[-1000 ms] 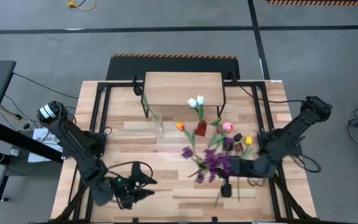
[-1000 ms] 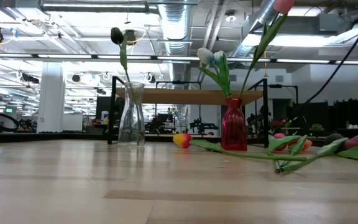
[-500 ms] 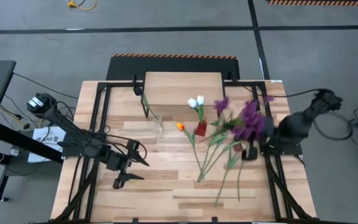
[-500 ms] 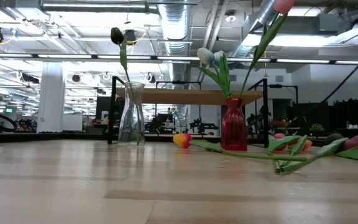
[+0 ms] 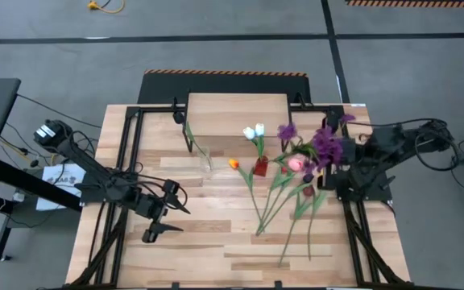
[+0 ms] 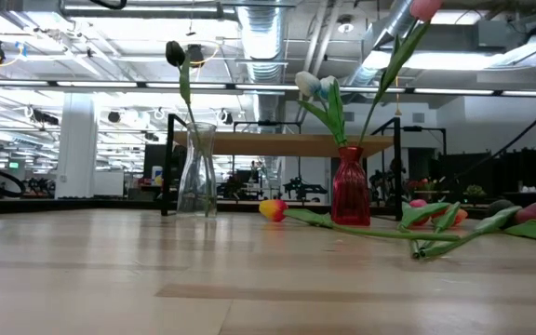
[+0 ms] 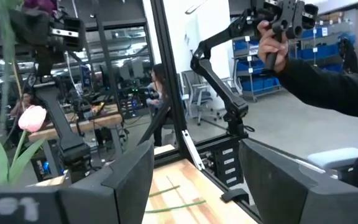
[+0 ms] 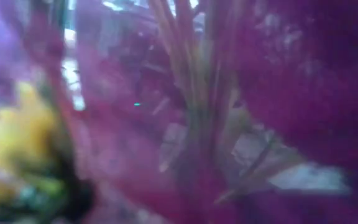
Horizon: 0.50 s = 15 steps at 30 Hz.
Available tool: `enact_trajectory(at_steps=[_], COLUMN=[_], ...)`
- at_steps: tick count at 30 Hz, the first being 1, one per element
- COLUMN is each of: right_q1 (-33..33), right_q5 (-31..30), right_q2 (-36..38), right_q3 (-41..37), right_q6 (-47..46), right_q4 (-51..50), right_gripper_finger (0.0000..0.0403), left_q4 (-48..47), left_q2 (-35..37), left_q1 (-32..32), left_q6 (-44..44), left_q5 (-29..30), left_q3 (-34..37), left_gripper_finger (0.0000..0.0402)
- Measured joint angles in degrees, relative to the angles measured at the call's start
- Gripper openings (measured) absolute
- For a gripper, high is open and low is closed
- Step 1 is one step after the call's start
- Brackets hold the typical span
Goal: Pick and place flowers into a vace then onto a shelf
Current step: Put the violet flowers into the red vase
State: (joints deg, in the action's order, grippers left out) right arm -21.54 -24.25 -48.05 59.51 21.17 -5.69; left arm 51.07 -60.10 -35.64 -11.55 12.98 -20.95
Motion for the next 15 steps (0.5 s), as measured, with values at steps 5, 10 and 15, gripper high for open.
enact_trajectory(at_steps=[5,10,15], right_q1=[6.40,14.84,25.32], right_q5=[11.33,27.61,44.42], right_q2=[2.58,3.45,3.15], right_q3=[0.02,0.01,0.02], right_q6=[0.66,-0.62,0.13], right_q4=[-4.25,-9.77,-9.21], right_gripper_finger=[0.0000,0.0000,0.0000], left_q4=[5.21,10.84,11.71], left_q2=[-2.46,-5.62,-6.72], left_q1=[0.03,0.31,1.17], left_q6=[-0.13,-2.40,-0.99], left_q5=[1.35,1.32,1.29], left_q3=[-0.02,-0.04,-0.04], left_gripper_finger=[0.0226,0.0226,0.0226])
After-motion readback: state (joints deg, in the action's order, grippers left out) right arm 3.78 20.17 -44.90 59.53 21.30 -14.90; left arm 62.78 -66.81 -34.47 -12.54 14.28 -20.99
